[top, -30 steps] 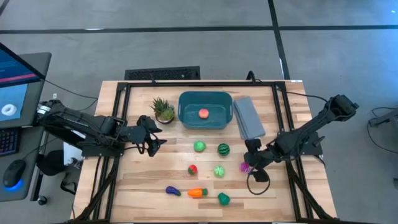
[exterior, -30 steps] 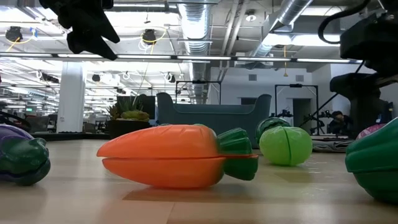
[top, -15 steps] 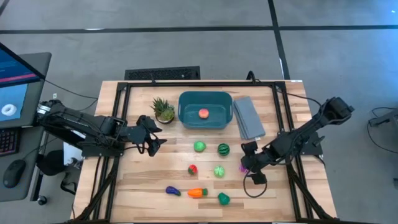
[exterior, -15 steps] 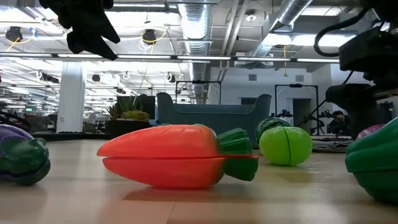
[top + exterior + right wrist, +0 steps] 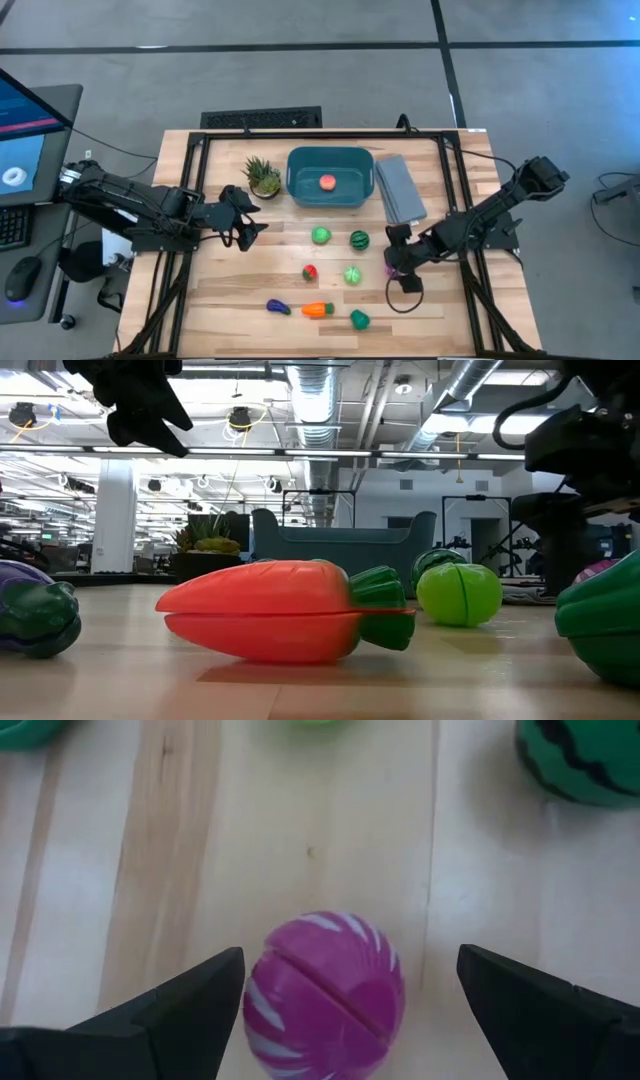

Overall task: Pick and placing Produce into tupperware
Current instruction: Put the onion into the blue bin

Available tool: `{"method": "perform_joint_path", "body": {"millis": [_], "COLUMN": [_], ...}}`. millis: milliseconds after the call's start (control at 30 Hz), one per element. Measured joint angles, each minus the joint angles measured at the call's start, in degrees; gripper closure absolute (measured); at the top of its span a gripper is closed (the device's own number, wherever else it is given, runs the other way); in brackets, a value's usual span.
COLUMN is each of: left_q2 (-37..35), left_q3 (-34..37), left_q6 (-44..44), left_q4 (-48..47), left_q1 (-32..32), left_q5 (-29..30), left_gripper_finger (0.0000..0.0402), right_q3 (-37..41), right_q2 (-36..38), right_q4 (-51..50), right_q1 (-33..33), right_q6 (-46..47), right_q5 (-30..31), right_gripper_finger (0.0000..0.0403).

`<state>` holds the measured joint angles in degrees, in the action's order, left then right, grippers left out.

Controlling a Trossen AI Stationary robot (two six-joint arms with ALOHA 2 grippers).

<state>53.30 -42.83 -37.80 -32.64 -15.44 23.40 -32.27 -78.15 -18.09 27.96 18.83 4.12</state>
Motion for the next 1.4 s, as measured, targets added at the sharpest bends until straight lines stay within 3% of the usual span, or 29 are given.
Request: {"method": "perform_joint_path", "body": {"millis": [1400], "left_q2": [0.00], "left_q3": [0.00], "left_q6": [-0.28], "left_q4": [-0.02], "left_q1": [-2.08], "left_q5": [1.30], "left_gripper_finger": [0.0130], "right_q3": [0.02], "right_q2": [0.04], "right_q4": [-0.37], "right_q1": [0.42], "right_q6": [-2.89], "right_q5": [-2.07], "right_gripper_finger": [0.0024]}}
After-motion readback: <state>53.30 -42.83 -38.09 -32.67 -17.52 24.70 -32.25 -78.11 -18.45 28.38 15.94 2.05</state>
